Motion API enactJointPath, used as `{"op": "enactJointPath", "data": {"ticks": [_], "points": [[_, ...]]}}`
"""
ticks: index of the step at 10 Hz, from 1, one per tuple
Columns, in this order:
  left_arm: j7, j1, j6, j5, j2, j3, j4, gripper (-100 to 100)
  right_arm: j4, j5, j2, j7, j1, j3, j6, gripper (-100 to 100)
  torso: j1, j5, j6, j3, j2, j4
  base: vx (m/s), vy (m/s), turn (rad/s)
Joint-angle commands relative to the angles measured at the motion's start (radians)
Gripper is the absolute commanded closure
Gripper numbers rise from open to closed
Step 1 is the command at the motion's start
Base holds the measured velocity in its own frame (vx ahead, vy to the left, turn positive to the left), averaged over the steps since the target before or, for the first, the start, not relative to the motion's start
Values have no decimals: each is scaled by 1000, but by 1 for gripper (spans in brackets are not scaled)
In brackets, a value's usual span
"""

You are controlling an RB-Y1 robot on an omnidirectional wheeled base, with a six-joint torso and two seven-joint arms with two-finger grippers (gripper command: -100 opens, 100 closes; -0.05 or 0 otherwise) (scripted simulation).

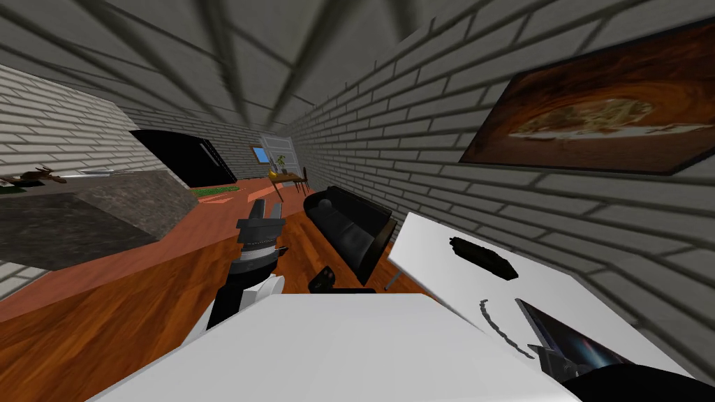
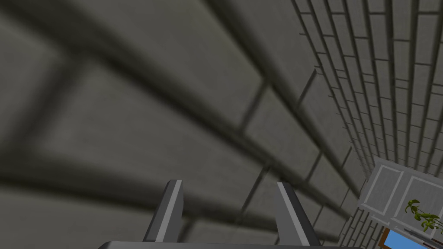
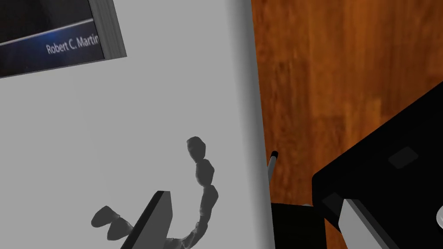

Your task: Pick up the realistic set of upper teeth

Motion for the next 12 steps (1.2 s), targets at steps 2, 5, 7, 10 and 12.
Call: {"op": "enactJointPath", "data": {"ticks": [2,5,7,10,12], "points": [[0,0,0,0,0,0,0,0,4,2,2,3,-23,19,5,-100,-2,0,0,-1,-2,0,59,-47,75],[0,0,0,0,0,0,0,0,17,-36,14,-33,-41,60,17,-100,0,0,-1,4,7,1,-83,-11,206],[0,-1,0,0,0,0,0,0,29,-73,26,-69,-57,100,29,-100,1,0,0,8,15,3,-198,-14,428],[0,-1,0,0,0,0,0,0,48,-129,44,-124,-82,159,45,-100,-1,0,0,9,15,4,-187,-11,379],[0,-1,0,0,0,0,0,0,60,-166,56,-160,-98,199,57,-100,0,0,0,9,16,4,-182,25,374]]}}
